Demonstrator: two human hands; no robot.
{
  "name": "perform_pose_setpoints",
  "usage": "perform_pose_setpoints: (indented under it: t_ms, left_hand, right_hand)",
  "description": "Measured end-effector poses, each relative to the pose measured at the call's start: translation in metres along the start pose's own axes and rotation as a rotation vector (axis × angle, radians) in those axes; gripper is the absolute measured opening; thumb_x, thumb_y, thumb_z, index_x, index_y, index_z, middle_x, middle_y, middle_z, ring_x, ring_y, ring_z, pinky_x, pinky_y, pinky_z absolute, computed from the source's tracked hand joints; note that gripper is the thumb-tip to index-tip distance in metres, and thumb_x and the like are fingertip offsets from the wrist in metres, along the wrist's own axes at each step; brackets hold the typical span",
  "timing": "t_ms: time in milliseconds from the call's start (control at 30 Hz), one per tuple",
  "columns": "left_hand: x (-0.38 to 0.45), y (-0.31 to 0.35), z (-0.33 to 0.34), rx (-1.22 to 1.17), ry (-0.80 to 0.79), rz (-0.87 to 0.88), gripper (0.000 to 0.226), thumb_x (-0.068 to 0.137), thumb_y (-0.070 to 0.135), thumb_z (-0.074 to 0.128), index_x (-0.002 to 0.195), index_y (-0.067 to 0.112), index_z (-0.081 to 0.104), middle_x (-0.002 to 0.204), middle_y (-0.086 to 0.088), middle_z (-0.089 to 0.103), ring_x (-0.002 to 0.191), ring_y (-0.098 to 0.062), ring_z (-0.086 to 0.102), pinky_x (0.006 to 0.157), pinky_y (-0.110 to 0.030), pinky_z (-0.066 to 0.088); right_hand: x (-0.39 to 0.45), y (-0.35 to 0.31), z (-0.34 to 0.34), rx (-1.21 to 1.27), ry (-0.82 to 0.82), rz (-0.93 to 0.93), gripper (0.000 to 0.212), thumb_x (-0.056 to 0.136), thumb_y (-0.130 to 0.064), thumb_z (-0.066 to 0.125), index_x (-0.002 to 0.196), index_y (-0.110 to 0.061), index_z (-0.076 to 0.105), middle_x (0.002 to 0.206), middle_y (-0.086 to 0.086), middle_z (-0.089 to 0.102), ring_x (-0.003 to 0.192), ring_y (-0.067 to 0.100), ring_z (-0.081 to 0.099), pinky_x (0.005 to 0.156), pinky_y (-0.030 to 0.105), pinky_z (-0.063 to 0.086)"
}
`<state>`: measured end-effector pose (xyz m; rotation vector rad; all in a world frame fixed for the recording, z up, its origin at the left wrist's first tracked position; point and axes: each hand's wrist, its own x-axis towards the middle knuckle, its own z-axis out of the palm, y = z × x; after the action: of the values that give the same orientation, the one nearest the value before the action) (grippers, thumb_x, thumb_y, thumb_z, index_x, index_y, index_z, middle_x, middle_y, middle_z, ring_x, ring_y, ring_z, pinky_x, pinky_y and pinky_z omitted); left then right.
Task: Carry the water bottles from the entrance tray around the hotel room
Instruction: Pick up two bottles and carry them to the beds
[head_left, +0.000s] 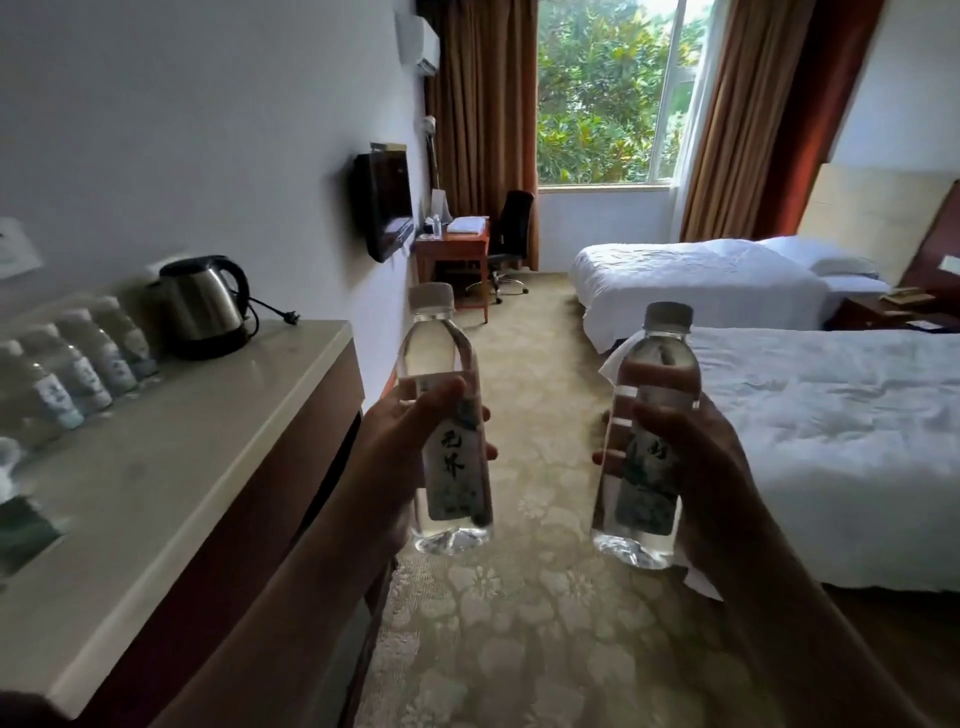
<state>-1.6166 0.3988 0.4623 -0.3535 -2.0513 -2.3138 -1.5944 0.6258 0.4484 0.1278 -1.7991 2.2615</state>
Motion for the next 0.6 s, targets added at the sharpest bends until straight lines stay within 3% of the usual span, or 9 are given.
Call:
perform_pose_setpoints:
  t_ms: [200, 333, 467, 600]
  left_hand:
    - [0.096, -0.022, -0.027, 0.015, 0.065, -0.034, 0.067, 0.056, 0.055, 0.066, 0.105, 0.009, 0.061, 0.083, -0.006, 0.073, 0.065, -0.024, 0.070, 0.056, -0.031, 0.058]
    - [0.175, -0.049, -0.050, 0.028, 0.073, -0.004, 0.061, 0.058, 0.053, 0.066, 0.103, 0.011, 0.063, 0.084, -0.004, 0.074, 0.064, -0.024, 0.070, 0.056, -0.032, 0.056]
    - [0.270, -0.066, -0.069, -0.033, 0.044, 0.044, 0.063, 0.058, 0.050, 0.066, 0.105, 0.008, 0.062, 0.083, -0.007, 0.075, 0.062, -0.025, 0.071, 0.053, -0.029, 0.056]
    - [0.375, -0.083, -0.065, -0.098, -0.039, 0.004, 0.062, 0.057, 0.050, 0.066, 0.101, 0.006, 0.064, 0.080, -0.006, 0.074, 0.062, -0.024, 0.071, 0.054, -0.028, 0.057]
  right_hand:
    - [0.111, 0.040, 0.012, -0.026, -0.064, 0.012, 0.054, 0.066, -0.037, 0.074, 0.113, -0.018, 0.058, 0.096, 0.014, 0.066, 0.073, 0.026, 0.068, 0.061, 0.031, 0.058]
    - [0.191, 0.074, 0.021, -0.059, -0.028, 0.016, 0.039, 0.074, -0.029, 0.068, 0.111, -0.018, 0.059, 0.096, 0.015, 0.066, 0.073, 0.025, 0.069, 0.061, 0.032, 0.058]
    - [0.273, 0.090, 0.032, -0.108, 0.000, -0.017, 0.060, 0.059, -0.044, 0.078, 0.108, -0.015, 0.061, 0.089, 0.015, 0.069, 0.070, 0.031, 0.069, 0.061, 0.039, 0.059]
    - [0.358, 0.092, 0.025, -0.202, 0.078, -0.054, 0.058, 0.060, -0.041, 0.072, 0.108, -0.011, 0.060, 0.084, 0.012, 0.069, 0.066, 0.027, 0.068, 0.058, 0.035, 0.058]
